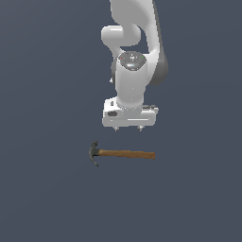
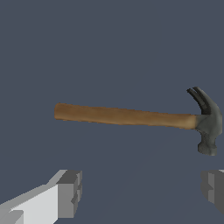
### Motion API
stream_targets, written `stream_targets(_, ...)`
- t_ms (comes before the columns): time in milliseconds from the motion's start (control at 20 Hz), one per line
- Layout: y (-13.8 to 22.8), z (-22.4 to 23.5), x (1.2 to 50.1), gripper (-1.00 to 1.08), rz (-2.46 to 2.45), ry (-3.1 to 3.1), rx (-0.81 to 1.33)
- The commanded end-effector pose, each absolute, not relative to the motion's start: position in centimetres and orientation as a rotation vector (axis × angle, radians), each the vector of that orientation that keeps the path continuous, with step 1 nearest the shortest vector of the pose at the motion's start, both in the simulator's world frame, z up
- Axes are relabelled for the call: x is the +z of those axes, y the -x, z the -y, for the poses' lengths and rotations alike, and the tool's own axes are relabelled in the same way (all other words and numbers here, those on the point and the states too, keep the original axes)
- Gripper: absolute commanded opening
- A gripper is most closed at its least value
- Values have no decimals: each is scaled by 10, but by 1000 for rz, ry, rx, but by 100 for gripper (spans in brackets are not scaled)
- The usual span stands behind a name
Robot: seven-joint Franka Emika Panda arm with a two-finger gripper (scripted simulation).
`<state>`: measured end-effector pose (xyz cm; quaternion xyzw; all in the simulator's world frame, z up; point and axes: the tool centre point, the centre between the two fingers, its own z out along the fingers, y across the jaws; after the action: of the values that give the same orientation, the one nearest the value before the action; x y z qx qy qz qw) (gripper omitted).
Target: Pick up the object and move it to a goal position.
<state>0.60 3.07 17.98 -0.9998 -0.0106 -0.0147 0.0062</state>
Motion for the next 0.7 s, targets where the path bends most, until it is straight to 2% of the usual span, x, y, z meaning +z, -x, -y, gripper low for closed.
stream_targets(0,-6,-34,181,100,25,3125,-49)
stream_targets(650,-12,-31,172,100,189,3128,-43)
